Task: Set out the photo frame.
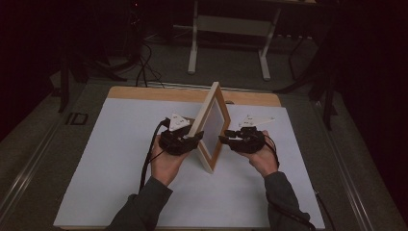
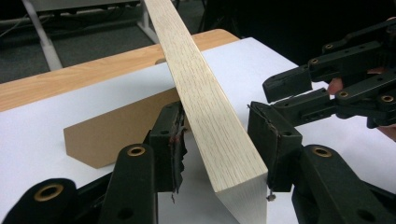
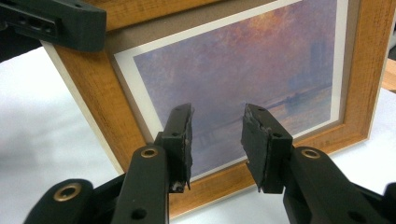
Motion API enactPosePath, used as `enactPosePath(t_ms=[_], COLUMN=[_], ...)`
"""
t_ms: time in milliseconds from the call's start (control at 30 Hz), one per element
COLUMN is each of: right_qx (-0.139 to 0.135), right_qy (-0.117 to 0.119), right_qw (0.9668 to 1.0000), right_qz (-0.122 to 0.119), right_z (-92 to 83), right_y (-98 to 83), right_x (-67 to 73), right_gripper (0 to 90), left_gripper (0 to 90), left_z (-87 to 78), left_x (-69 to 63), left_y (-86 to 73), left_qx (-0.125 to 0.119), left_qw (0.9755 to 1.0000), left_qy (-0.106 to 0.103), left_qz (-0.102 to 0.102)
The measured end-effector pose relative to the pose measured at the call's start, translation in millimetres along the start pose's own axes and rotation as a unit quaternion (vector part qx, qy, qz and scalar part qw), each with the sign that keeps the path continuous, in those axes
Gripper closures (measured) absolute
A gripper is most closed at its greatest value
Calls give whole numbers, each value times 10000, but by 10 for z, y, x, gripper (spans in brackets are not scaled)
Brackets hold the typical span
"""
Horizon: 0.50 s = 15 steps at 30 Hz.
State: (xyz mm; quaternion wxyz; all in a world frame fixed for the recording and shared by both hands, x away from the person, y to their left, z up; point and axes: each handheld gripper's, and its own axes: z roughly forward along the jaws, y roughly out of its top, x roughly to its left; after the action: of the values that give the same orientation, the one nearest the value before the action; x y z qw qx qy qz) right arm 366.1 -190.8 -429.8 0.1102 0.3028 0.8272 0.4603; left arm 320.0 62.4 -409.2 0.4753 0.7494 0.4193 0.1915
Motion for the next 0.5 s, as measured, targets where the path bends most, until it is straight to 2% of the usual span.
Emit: enactPosePath(t_ms=[333,500], right_qx=[-59,-30], right_qy=[-21,-76], right_qw=[10000,10000], right_qz=[5,-54], right_z=[-37,-30], right_y=[3,5], right_x=[-1,18], right_gripper=[622,620], left_gripper=[618,626], left_z=[-9,-9], left_x=[72,130], left_y=[15,21], left_qx=[81,102], left_qw=[9999,9999], left_qy=[90,-10], left_qz=[-48,-69])
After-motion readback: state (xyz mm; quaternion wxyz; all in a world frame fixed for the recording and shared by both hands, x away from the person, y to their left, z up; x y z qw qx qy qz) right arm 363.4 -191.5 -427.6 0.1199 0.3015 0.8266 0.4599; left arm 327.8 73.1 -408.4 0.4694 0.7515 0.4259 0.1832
